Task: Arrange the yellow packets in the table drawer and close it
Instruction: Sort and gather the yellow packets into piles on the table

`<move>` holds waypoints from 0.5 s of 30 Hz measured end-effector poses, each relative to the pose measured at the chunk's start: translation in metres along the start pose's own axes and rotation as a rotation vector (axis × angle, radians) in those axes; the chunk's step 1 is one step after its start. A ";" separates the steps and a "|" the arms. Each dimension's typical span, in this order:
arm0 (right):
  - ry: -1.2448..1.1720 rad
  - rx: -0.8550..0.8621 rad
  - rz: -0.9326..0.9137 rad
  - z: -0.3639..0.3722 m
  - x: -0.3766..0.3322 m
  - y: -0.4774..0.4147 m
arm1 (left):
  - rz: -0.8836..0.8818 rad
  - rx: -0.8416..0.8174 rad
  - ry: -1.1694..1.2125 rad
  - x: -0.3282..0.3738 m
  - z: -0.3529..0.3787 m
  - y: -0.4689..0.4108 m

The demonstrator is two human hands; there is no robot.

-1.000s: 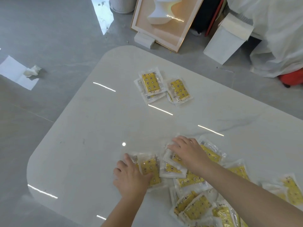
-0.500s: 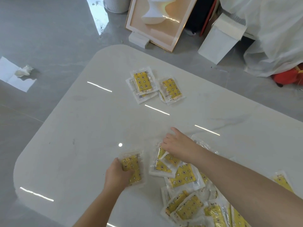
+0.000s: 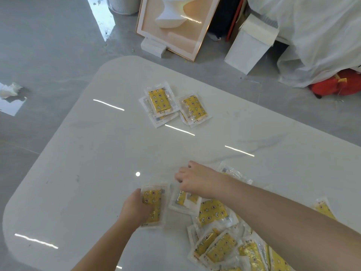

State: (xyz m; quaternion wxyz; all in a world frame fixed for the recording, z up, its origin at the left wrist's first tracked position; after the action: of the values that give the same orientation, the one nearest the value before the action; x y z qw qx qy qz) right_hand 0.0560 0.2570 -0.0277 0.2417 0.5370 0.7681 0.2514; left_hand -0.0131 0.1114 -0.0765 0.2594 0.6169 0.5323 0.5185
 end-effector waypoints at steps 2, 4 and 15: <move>0.016 -0.019 -0.025 0.005 -0.007 -0.010 | 0.008 0.010 -0.031 0.000 -0.002 0.001; 0.004 -0.019 -0.028 0.009 -0.010 -0.017 | 0.015 0.026 -0.048 0.001 -0.003 0.002; -0.264 0.181 0.110 0.002 0.017 0.036 | 0.054 0.080 0.136 0.014 0.000 0.024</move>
State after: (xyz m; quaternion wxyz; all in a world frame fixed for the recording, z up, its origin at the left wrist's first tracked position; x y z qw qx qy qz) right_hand 0.0774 0.2844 -0.0078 0.2773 0.6261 0.7186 0.1212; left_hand -0.0054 0.1175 -0.0504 0.1836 0.6043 0.5520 0.5445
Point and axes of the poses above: each hand's wrist, its own y-axis away from the middle knuckle, its own z-axis out of the palm, x = y × z, the point moved 9 cm from there along -y, towards the middle knuckle, and after that the axes turned 5 degrees about -x, right-handed, at the moved point
